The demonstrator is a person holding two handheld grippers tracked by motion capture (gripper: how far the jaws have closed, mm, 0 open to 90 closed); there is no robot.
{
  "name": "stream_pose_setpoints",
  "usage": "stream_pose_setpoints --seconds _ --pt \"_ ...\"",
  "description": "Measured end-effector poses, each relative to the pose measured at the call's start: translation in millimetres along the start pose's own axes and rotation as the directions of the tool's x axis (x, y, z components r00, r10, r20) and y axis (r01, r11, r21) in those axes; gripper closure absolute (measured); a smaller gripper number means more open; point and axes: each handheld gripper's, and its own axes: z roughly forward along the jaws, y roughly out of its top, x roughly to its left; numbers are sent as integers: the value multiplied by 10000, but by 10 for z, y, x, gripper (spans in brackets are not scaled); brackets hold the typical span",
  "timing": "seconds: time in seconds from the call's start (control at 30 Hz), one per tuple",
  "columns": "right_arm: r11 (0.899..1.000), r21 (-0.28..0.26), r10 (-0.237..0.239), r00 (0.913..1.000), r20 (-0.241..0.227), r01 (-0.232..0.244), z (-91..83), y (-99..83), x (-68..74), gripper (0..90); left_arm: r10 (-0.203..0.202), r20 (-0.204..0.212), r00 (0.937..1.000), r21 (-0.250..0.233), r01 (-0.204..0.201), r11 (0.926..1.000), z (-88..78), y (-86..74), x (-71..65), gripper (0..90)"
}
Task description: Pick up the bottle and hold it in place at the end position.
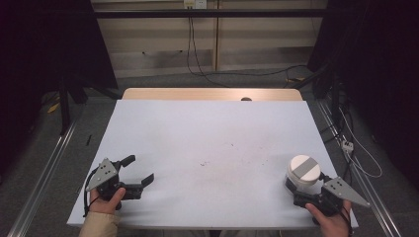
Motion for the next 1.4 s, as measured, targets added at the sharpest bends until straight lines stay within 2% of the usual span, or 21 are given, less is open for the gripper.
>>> stream_pose_setpoints --seconds 0.17,0.3,0.6,0.7,0.77,0.93,1.13,1.27,1.4 --pt "9999 113 -10 10000 11 10 6 4 1 29 -99 3 10000 -18 99 9999 5 -6 0 43" --pt "9997 251 28 10000 29 -28 21 8 -2 31 -30 30 10000 38 30 10000 16 -7 0 43" --pt "9957 921 -71 9999 80 63 88 29 -4 43 -69 4 10000 130 68 9999 30 -13 0 43" --pt "9954 952 87 9998 190 -105 104 34 -20 55 -134 -19 9999 108 134 9999 39 -14 -3 43" --pt "9947 1012 135 9997 224 -157 113 34 -27 66 -42 18 10000 169 42 9998 39 -11 0 43" --pt "9936 1115 163 9997 178 -182 122 36 -32 133 -60 36 10000 176 60 9998 49 -16 2 44" --pt "9938 1111 15 9999 166 -34 126 38 -29 164 -29 30 10000 145 28 9999 44 -11 9 44" --pt "9944 1020 -278 9994 181 258 123 50 -32 180 -111 3 9999 138 110 9998 48 -10 4 43" --pt "9959 865 -283 9994 197 265 117 74 -35 183 -101 11 9999 134 101 9999 50 -10 3 43"
